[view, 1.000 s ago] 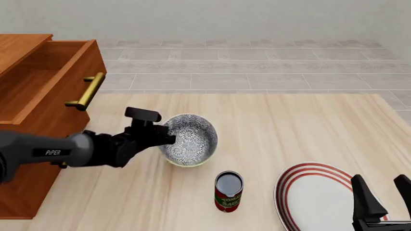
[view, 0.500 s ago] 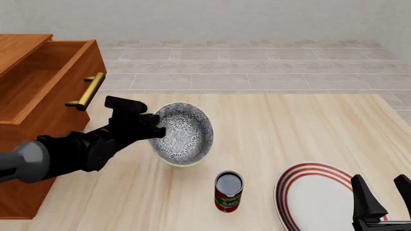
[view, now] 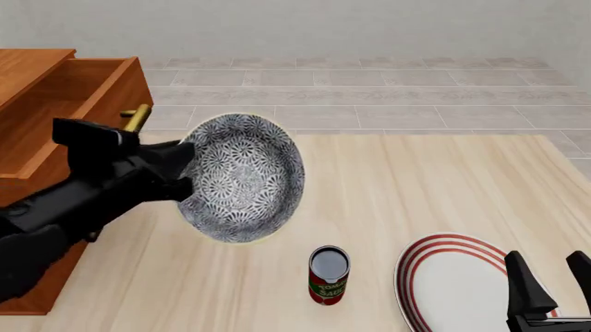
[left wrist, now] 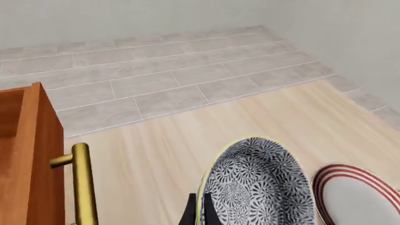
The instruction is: Put the bowl on top of the cabinet.
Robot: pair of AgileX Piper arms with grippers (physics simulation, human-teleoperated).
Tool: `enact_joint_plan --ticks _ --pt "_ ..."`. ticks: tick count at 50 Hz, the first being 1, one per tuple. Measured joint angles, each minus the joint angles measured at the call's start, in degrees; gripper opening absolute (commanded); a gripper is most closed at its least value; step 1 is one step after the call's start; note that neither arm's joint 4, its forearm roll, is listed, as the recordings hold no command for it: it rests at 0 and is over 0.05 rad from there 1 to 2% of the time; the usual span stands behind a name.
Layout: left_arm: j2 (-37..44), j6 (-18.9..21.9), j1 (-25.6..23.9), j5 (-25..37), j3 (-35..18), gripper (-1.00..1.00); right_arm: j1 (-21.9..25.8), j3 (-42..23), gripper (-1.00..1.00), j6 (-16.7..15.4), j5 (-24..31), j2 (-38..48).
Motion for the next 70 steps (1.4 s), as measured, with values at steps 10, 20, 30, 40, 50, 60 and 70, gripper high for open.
enact_joint_plan --ticks 10,20,30,40,50,60,70 --pt "-9.23 -0.42 -0.13 5.07 -0.06 -1.0 0.0 0.0 1.0 0.0 0.0 0.0" --pt "-15.23 -1.0 0.88 8.27 -0.62 -1.0 -0.01 0.0 1.0 0.0 0.0 -0.01" --pt "-18.88 -1.55 2.82 9.86 -1.44 -1.0 0.0 0.0 1.0 0.0 0.0 0.0" --pt "-22.45 -1.31 4.87 10.95 -2.33 -1.0 0.0 0.0 1.0 0.0 0.0 -0.01" --pt "-25.46 -0.85 6.09 12.66 -3.58 -1.0 -0.01 0.0 1.0 0.0 0.0 -0.01" --pt "-29.16 -0.2 8.93 13.46 -4.69 -1.0 0.0 0.0 1.0 0.0 0.0 0.0" --pt "-30.85 -0.38 11.63 14.51 -6.34 -1.0 0.0 0.0 1.0 0.0 0.0 0.0"
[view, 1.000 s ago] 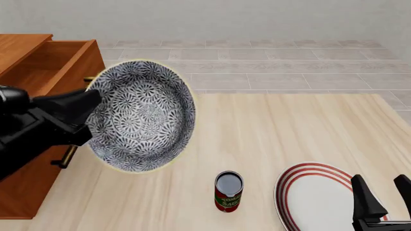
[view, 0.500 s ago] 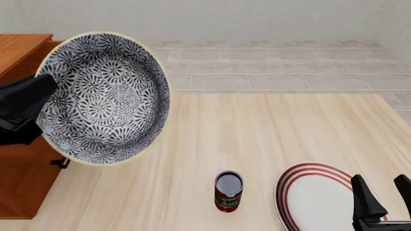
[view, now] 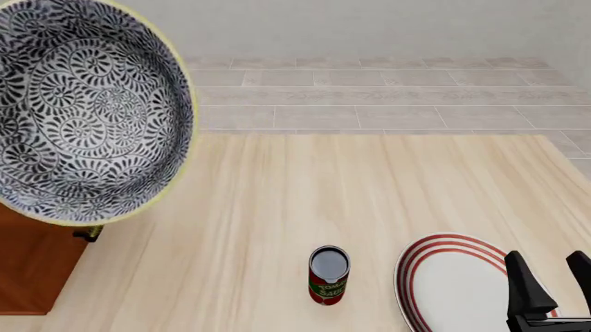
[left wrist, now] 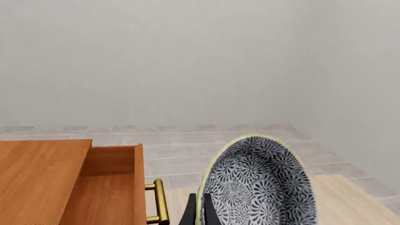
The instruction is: Put the bowl on top of the cabinet.
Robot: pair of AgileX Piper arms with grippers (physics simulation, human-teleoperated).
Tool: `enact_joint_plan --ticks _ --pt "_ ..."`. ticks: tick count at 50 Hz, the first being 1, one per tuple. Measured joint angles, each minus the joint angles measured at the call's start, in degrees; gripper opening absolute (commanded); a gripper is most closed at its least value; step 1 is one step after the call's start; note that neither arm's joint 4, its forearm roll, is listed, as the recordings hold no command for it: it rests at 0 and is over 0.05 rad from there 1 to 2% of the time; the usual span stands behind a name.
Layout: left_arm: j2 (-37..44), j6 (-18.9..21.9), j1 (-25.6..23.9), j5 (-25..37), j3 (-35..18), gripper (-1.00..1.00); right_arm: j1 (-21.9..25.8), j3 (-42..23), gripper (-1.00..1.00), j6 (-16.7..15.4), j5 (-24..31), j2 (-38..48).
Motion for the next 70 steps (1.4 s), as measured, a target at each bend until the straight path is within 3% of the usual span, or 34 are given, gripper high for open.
enact_joint_plan --ticks 29,45,70 --pt "-1.35 -6.82 11.91 2.37 -7.14 -1.0 0.0 0.0 1.0 0.0 0.0 0.0" --pt "-0.76 -9.18 15.89 3.41 -11.65 -1.0 0.0 0.0 1.0 0.0 0.0 0.0" --pt "4.54 -19.44 27.19 1.55 -12.9 -1.0 0.0 0.0 1.0 0.0 0.0 0.0"
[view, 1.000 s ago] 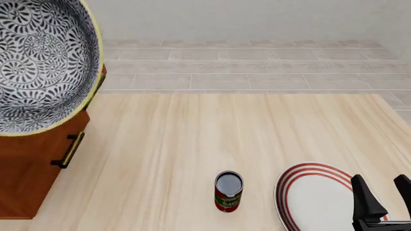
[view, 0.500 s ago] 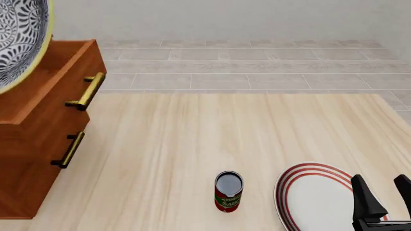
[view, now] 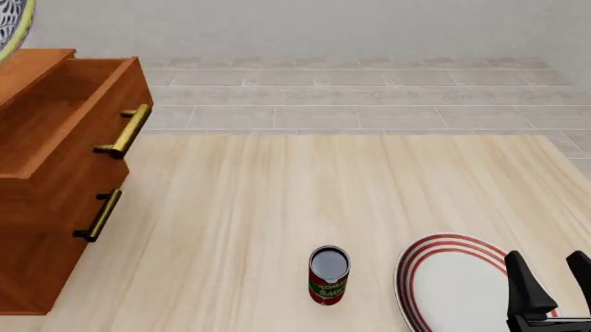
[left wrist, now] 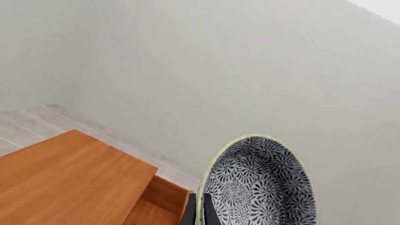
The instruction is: Put the bowl on top of the cabinet.
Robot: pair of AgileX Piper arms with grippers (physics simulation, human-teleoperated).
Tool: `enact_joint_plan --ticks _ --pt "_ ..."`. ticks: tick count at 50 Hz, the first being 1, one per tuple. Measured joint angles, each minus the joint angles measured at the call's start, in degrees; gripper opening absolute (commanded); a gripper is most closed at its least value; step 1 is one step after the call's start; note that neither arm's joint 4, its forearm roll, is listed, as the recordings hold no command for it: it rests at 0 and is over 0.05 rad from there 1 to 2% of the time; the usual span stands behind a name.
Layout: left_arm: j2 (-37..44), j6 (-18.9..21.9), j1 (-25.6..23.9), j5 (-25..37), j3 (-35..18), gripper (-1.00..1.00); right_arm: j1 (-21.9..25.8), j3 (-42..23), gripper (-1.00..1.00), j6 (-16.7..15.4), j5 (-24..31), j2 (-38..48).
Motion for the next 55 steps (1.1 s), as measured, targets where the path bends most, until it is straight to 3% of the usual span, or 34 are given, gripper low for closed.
enact_joint_plan --ticks 24,55 --pt "3.14 -9.87 8.66 -1.04 -0.38 -1.0 0.0 0.0 1.0 0.0 0.0 0.0" --pt "5.08 -14.96 18.84 -1.63 -1.66 -1.0 0.0 0.0 1.0 0.0 0.0 -0.01"
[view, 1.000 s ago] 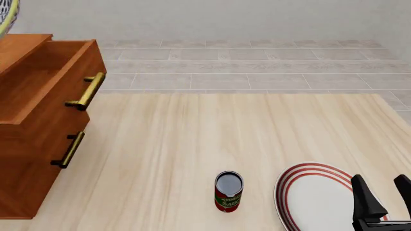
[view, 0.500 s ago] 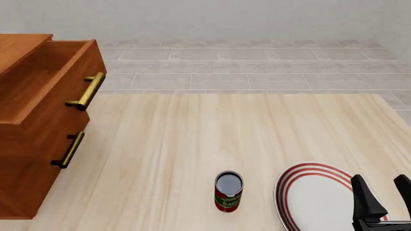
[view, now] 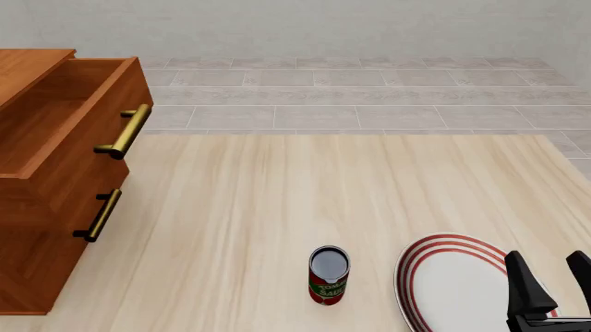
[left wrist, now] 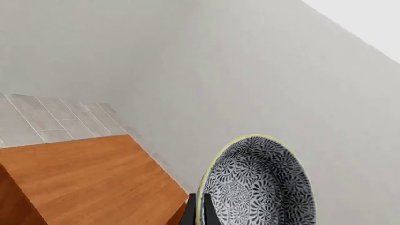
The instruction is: Put the bowl on top of the cabinet.
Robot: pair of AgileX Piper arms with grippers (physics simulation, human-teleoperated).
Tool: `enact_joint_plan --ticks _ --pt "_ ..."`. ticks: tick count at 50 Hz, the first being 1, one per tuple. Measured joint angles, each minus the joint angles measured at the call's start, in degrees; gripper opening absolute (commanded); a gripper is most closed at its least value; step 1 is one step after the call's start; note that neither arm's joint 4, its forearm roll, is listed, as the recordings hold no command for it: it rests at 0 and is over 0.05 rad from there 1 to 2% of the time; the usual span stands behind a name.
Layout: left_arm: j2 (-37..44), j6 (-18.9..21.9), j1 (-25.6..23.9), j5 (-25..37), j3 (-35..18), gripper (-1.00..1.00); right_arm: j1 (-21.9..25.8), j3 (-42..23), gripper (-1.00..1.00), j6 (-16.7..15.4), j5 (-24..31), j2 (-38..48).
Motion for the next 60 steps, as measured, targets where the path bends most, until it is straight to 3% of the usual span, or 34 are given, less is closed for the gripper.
enact_joint_plan --ticks 29,60 --pt "5.04 -3.31 8.81 -0.61 1.19 -1.0 0.0 0.0 1.0 0.0 -0.01 0.01" --pt "10.04 -2.22 9.1 -0.24 -0.8 -1.0 0.0 0.0 1.0 0.0 0.0 0.0"
